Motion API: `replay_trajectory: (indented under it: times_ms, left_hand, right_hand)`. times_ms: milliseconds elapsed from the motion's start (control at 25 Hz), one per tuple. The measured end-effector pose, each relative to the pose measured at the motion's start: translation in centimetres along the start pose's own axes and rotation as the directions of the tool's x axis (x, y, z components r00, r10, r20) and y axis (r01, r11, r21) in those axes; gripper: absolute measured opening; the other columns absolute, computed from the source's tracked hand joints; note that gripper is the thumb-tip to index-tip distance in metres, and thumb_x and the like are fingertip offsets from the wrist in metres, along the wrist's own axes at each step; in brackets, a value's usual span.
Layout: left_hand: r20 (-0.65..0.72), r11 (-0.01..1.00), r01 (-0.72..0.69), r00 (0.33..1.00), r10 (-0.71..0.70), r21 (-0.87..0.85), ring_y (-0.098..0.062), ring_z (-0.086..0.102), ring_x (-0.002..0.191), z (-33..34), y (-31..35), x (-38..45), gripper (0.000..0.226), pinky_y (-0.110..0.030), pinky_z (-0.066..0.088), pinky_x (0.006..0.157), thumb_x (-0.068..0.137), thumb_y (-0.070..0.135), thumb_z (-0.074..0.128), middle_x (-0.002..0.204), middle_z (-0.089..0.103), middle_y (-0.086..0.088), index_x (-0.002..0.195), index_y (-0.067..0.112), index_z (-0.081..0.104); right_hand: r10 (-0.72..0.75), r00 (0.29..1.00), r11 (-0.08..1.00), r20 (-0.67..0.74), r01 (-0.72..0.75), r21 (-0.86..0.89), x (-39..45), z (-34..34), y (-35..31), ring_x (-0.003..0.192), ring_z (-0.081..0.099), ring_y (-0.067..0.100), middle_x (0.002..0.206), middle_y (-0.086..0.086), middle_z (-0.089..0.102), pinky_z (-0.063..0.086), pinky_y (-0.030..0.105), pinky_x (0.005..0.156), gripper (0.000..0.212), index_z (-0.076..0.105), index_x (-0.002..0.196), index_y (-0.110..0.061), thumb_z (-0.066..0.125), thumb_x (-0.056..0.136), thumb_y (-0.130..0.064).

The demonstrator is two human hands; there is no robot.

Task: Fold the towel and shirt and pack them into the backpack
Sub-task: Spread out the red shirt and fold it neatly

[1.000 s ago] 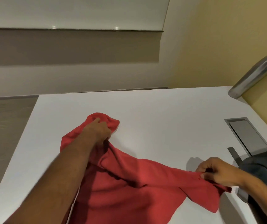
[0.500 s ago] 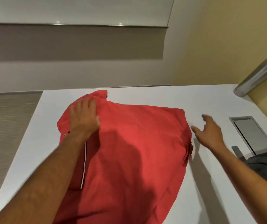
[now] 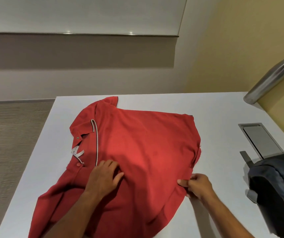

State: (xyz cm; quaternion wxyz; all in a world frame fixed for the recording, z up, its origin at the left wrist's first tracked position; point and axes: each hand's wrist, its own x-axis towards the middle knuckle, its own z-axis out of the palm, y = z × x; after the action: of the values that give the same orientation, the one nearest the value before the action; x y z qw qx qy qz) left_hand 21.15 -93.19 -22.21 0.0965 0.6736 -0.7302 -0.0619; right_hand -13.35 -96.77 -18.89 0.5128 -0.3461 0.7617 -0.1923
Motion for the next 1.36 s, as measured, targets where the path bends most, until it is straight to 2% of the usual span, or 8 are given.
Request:
replay_trajectory:
  times_ms: [320,560,680,760,920,1000,1120,1360]
  left_hand:
    - [0.218,0.965,0.097,0.964,-0.152,0.244,-0.036,0.067,0.108,-0.3,-4.0,-6.3,0.094,-0.052,0.055,0.086,0.071,0.087,0.036,0.129,0.066,-0.009,0.124,0.017,0.069]
    - [0.166,0.914,0.304,0.92,-0.355,0.27,-0.036,0.05,0.129,-1.0,-5.0,-6.8,0.115,-0.051,0.04,0.105,0.063,0.091,0.008,0.151,0.045,-0.013,0.146,0.021,0.047]
    - [0.157,0.905,0.319,0.915,-0.372,0.281,-0.035,0.042,0.137,-1.3,-4.8,-7.0,0.113,-0.049,0.033,0.11,0.063,0.09,0.007,0.155,0.038,-0.014,0.151,0.025,0.038]
    - [0.153,0.909,0.294,0.925,-0.349,0.297,-0.039,0.044,0.135,-1.5,-4.6,-7.1,0.1,-0.055,0.034,0.109,0.072,0.086,0.024,0.151,0.044,-0.016,0.146,0.022,0.047]
    - [0.229,0.961,0.146,0.952,-0.201,0.236,-0.043,0.056,0.122,-1.6,-3.9,-8.6,0.091,-0.064,0.041,0.098,0.079,0.083,0.027,0.133,0.061,-0.02,0.126,0.016,0.067]
    - [0.249,0.971,0.098,0.957,-0.153,0.219,-0.039,0.054,0.127,-1.0,-3.4,-10.0,0.092,-0.062,0.033,0.103,0.077,0.088,0.028,0.139,0.058,-0.014,0.133,0.023,0.061]
    - [0.33,0.976,0.061,0.935,-0.13,0.211,-0.035,0.049,0.133,-0.2,-3.5,-12.0,0.107,-0.064,0.027,0.104,0.063,0.1,0.032,0.147,0.051,-0.009,0.144,0.032,0.047]
    - [0.353,0.976,0.13,0.917,-0.185,0.176,-0.025,0.026,0.145,-1.0,-5.9,-15.5,0.1,-0.069,0.03,0.103,0.067,0.097,0.036,0.159,0.033,-0.002,0.15,0.041,0.033]
  right_hand:
    - [-0.019,0.981,1.0,-0.191,0.021,0.007,-2.0,-1.8,2.3,0.048,0.066,0.033,0.057,0.021,0.068,0.062,0.048,0.067,0.022,0.059,0.058,-0.002,0.077,0.071,-0.002]
    - [0.178,0.983,0.984,-0.042,-0.178,0.023,-4.5,-7.2,5.3,0.047,0.051,0.03,0.056,0.027,0.058,0.043,0.032,0.051,0.01,0.06,0.068,0.007,0.062,0.059,0.003]
    - [0.377,0.907,0.907,0.189,-0.321,-0.271,-6.5,-8.5,6.3,0.048,0.048,0.024,0.063,0.021,0.052,0.038,0.026,0.05,0.015,0.057,0.076,0.005,0.064,0.063,0.008]
    - [0.445,0.863,0.793,0.238,-0.257,-0.552,-7.1,-9.0,6.0,0.05,0.058,0.025,0.069,0.021,0.064,0.047,0.028,0.053,0.027,0.063,0.084,0.006,0.079,0.064,-0.003]
    - [0.093,0.993,0.67,-0.072,-0.116,-0.733,-5.8,-8.9,5.7,0.068,0.067,0.018,0.08,0.002,0.068,0.057,0.033,0.068,0.056,0.061,0.091,-0.011,0.083,0.065,-0.056]
    - [-0.074,0.99,0.733,-0.122,-0.029,-0.68,-5.3,-7.8,6.1,0.077,0.064,0.018,0.085,-0.001,0.065,0.055,0.033,0.074,0.049,0.057,0.092,-0.016,0.084,0.067,-0.049]
    - [-0.069,0.994,0.861,-0.08,0.019,-0.508,-5.1,-6.4,7.5,0.082,0.063,0.021,0.092,0.003,0.066,0.052,0.032,0.072,0.041,0.057,0.093,-0.016,0.085,0.064,-0.016]
    - [-0.13,0.969,0.818,-0.21,-0.014,-0.575,-4.6,-8.9,7.9,0.071,0.061,0.019,0.08,0.002,0.065,0.054,0.033,0.067,0.026,0.06,0.086,-0.019,0.074,0.066,-0.007]
